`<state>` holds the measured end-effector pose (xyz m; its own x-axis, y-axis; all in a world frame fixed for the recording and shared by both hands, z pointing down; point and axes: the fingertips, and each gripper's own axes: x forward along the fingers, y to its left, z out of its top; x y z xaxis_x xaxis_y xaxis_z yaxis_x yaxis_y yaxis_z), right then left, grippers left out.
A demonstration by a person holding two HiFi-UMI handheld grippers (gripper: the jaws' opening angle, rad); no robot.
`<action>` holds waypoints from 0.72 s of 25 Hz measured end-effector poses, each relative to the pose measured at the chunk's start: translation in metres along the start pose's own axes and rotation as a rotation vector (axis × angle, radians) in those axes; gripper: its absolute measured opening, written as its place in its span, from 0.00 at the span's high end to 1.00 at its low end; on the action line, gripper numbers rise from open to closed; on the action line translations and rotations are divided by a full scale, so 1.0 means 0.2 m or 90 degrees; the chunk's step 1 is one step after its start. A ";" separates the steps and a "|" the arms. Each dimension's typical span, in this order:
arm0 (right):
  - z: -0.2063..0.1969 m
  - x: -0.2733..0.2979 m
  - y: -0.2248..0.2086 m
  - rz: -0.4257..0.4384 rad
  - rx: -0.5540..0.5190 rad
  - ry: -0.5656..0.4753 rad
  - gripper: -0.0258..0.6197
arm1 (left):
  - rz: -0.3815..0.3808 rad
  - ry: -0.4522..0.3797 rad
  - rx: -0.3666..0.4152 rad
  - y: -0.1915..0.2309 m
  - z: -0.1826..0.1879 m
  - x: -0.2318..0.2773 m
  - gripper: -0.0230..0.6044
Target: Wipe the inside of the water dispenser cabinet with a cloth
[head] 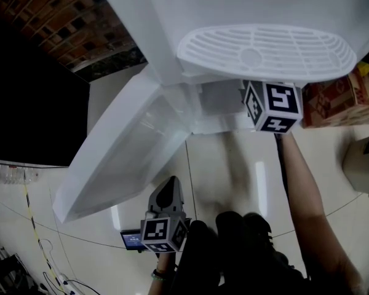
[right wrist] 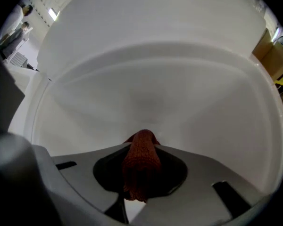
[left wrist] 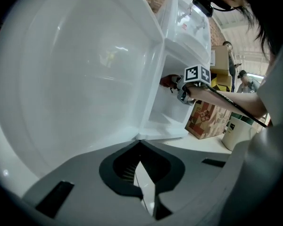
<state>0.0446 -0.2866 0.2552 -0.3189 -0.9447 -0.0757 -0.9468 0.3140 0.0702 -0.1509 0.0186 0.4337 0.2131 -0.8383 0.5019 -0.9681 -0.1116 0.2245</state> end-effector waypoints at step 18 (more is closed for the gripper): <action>-0.84 -0.14 -0.01 -0.043 0.078 0.294 0.84 | 0.007 0.000 -0.005 0.01 0.00 -0.01 0.99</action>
<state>0.0628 -0.2760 0.4236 -0.2308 -0.8978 0.3751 -0.9716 0.2332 -0.0399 -0.1540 0.0199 0.4341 0.2024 -0.8393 0.5046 -0.9693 -0.0981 0.2256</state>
